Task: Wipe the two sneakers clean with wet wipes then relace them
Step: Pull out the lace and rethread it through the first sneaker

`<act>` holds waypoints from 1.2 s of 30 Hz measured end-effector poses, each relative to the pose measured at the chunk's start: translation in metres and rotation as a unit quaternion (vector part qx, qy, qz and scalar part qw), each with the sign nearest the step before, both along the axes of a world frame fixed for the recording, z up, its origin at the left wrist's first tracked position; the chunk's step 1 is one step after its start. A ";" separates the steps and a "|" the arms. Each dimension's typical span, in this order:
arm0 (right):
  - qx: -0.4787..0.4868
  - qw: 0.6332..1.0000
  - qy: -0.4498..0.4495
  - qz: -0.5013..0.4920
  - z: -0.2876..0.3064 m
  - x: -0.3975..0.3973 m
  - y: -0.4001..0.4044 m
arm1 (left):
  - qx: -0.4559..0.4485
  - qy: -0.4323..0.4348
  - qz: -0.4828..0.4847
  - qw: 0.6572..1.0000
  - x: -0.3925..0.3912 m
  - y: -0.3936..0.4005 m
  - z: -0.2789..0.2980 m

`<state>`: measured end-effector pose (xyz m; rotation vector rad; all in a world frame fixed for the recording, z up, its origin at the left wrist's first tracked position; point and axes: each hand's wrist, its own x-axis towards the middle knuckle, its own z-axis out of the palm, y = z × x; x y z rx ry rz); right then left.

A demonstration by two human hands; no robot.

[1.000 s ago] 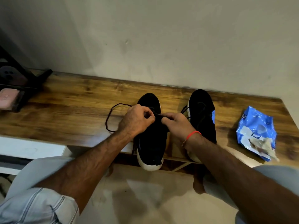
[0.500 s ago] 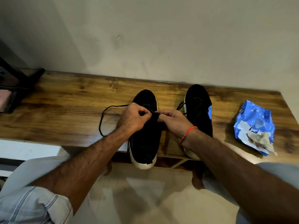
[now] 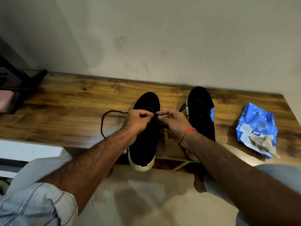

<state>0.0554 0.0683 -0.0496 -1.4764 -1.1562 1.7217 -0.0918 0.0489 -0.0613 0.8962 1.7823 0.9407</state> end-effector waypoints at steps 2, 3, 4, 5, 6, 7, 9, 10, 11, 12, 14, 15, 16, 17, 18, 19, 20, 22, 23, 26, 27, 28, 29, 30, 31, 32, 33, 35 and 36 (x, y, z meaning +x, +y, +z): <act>0.001 1.000 0.010 -0.009 -0.001 -0.001 0.001 | -0.014 -0.034 0.028 0.999 0.003 0.000 0.000; 0.002 1.000 0.018 -0.015 -0.001 -0.002 0.001 | -0.019 -0.045 0.038 0.998 0.004 0.000 0.000; 0.007 0.999 0.025 -0.019 -0.001 -0.002 0.000 | -0.022 -0.055 0.044 0.997 0.005 0.000 0.000; 0.014 0.999 0.029 -0.022 -0.002 -0.002 0.000 | -0.026 -0.065 0.049 0.996 0.007 0.000 -0.001; 0.024 0.999 0.028 -0.024 -0.003 -0.002 0.000 | -0.030 -0.074 0.056 0.995 0.009 0.001 -0.002; 0.038 0.999 0.019 -0.022 -0.005 -0.003 0.000 | -0.033 -0.081 0.064 0.994 0.011 0.001 -0.002; 0.067 0.997 -0.015 -0.019 -0.008 -0.003 0.001 | -0.043 -0.092 0.073 0.992 0.012 0.004 -0.002; 0.081 0.996 -0.036 -0.018 -0.010 -0.002 0.002 | -0.051 -0.096 0.068 0.992 0.011 0.005 -0.001; 0.091 0.994 -0.055 -0.017 -0.011 -0.002 0.003 | -0.060 -0.102 0.057 0.991 0.009 0.006 0.001; 0.099 0.993 -0.068 -0.016 -0.012 -0.002 0.003 | -0.069 -0.105 0.038 0.991 0.005 0.007 0.004; 0.107 0.991 -0.082 -0.011 -0.013 -0.003 0.003 | -0.076 -0.091 -0.007 0.993 -0.002 0.005 0.009; 0.108 0.991 -0.084 -0.008 -0.013 -0.004 0.004 | -0.074 -0.082 -0.020 0.994 -0.004 0.004 0.011; 0.108 0.991 -0.083 -0.004 -0.013 -0.005 0.003 | -0.071 -0.076 -0.021 0.994 -0.005 0.003 0.011; 0.110 0.990 -0.085 -0.002 -0.013 -0.006 0.003 | -0.070 -0.074 -0.012 0.995 -0.004 0.002 0.010; 0.114 0.989 -0.089 -0.001 -0.012 -0.007 0.003 | -0.070 -0.071 0.002 0.995 -0.002 0.002 0.008; 0.118 0.989 -0.093 -0.002 -0.012 -0.007 0.003 | -0.071 -0.069 0.017 0.995 0.000 0.003 0.006; 0.118 0.988 -0.095 -0.002 -0.012 -0.006 0.003 | -0.071 -0.066 0.032 0.995 0.002 0.004 0.004; 0.115 0.989 -0.093 0.000 -0.012 -0.005 0.004 | -0.070 -0.066 0.049 0.994 0.004 0.005 0.004; 0.115 0.989 -0.093 0.002 -0.013 -0.005 0.005 | -0.068 -0.064 0.050 0.994 0.005 0.006 0.004; 0.125 0.988 -0.093 0.007 -0.015 -0.005 0.007 | -0.061 -0.053 0.033 0.996 0.005 0.005 0.005; 0.128 0.988 -0.092 0.009 -0.015 -0.006 0.008 | -0.056 -0.050 0.031 0.997 0.005 0.004 0.006; 0.131 0.987 -0.091 0.014 -0.014 -0.006 0.008 | -0.051 -0.046 0.031 0.997 0.005 0.003 0.007; 0.133 0.987 -0.089 0.019 -0.013 -0.006 0.009 | -0.046 -0.044 0.032 0.998 0.004 0.002 0.007; 0.129 0.988 -0.082 0.022 -0.011 -0.006 0.009 | -0.039 -0.042 0.031 0.998 0.004 0.001 0.007; 0.119 0.990 -0.071 0.022 -0.009 -0.006 0.010 | -0.033 -0.039 0.027 0.998 0.003 0.000 0.008; 0.106 0.992 -0.061 0.023 -0.007 -0.006 0.010 | -0.027 -0.031 0.021 0.999 0.002 -0.001 0.009; 0.091 0.994 -0.054 0.024 -0.006 -0.006 0.011 | -0.019 -0.010 0.009 1.000 0.001 -0.001 0.010; 0.065 0.996 -0.044 0.029 -0.003 -0.006 0.013 | -0.010 0.068 -0.025 0.997 -0.003 -0.001 0.014; 0.059 0.997 -0.042 0.033 -0.002 -0.006 0.013 | -0.013 0.097 -0.034 0.995 -0.005 -0.001 0.016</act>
